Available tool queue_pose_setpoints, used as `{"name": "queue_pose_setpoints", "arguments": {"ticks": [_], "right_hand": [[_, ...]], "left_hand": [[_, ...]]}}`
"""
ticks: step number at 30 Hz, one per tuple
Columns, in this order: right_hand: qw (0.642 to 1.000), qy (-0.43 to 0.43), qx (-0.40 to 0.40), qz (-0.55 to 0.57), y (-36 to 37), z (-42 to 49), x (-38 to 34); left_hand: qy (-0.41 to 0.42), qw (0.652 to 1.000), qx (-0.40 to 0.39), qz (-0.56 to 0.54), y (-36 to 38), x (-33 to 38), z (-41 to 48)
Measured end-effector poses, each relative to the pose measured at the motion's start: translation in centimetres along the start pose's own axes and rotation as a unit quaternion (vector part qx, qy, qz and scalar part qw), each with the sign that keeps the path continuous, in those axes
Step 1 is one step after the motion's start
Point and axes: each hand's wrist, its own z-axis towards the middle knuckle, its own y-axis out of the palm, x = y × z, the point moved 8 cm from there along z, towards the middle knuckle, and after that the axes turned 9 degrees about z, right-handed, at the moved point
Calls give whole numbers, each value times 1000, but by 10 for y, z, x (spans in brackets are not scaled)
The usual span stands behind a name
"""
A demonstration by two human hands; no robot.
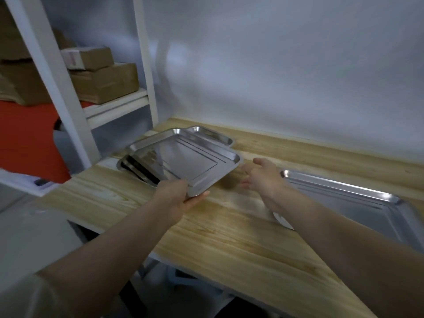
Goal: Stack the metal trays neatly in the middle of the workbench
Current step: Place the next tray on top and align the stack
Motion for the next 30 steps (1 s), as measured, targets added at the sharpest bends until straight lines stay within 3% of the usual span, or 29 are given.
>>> {"name": "queue_pose_setpoints", "arguments": {"ticks": [11,20,23,30], "right_hand": [[990,59,-31,127,32,-3,-9],[987,27,16,160,-18,-28,0],[983,27,32,179,-50,-41,-2],[987,-16,135,82,-150,-63,3]], "left_hand": [[5,997,1,74,-25,3,-8],[130,972,95,172,-8,29,-15],[153,965,81,197,18,26,-22],[149,954,-4,261,95,-6,-41]]}}
